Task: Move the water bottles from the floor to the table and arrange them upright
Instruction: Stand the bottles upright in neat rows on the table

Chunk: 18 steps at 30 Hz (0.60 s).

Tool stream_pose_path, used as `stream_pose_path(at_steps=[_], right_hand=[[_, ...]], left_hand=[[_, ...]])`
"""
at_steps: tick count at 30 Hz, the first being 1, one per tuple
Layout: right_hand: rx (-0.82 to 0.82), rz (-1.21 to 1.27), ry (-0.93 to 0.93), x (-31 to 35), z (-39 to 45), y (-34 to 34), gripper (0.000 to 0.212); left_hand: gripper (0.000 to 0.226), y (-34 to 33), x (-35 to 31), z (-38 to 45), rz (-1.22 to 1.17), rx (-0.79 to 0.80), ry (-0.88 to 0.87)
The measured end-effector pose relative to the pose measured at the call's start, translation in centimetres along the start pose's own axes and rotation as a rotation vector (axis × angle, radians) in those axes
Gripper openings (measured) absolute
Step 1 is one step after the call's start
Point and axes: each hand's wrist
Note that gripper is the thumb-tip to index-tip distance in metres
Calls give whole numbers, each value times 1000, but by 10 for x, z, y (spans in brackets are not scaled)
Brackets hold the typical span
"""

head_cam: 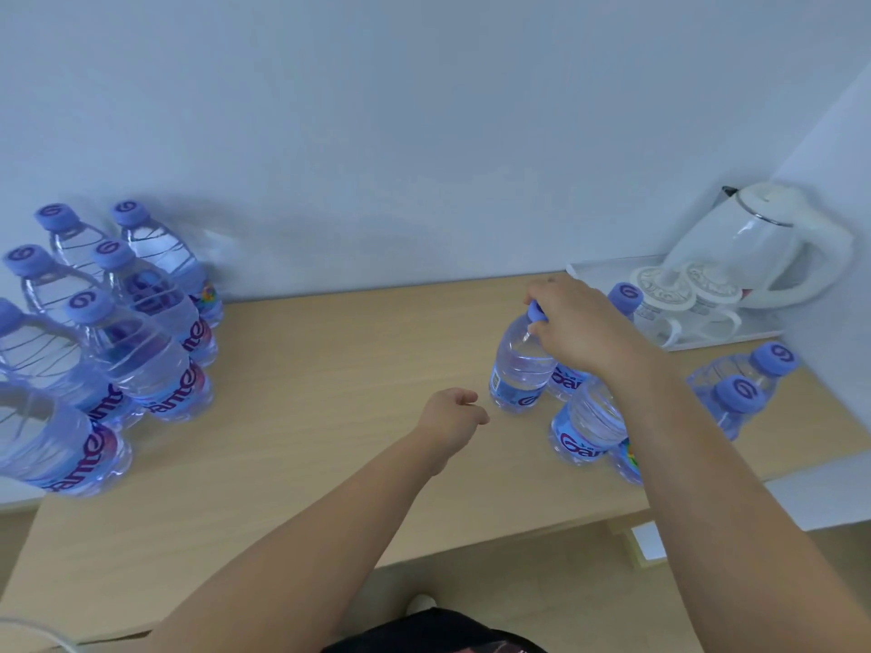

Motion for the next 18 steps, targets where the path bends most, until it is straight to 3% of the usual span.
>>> stream_pose_path(at_steps=[3,6,8,13,18], right_hand=[[-7,-4,59,16,-3,1,9],[1,38,154,41,-6,8,29],[-4,51,225,63,-9,11,12],[23,55,399,135,-13,11,21],[78,37,538,217,-18,-5,20]], left_hand=[[47,13,5,1,15,-45,-31],[50,35,13,-4,8,-86,-28],[51,54,21,-10,-22,-130,-22],[30,112,43,-36,-176,-274,-12],[38,178,77,-74,-303,-461,-10]])
Point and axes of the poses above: each hand's wrist, its own z-axis towards the middle knuckle, its own y-axis out of the back of the hand, x = y × z, and after that the axes turned 5 degrees about -z, right-handed
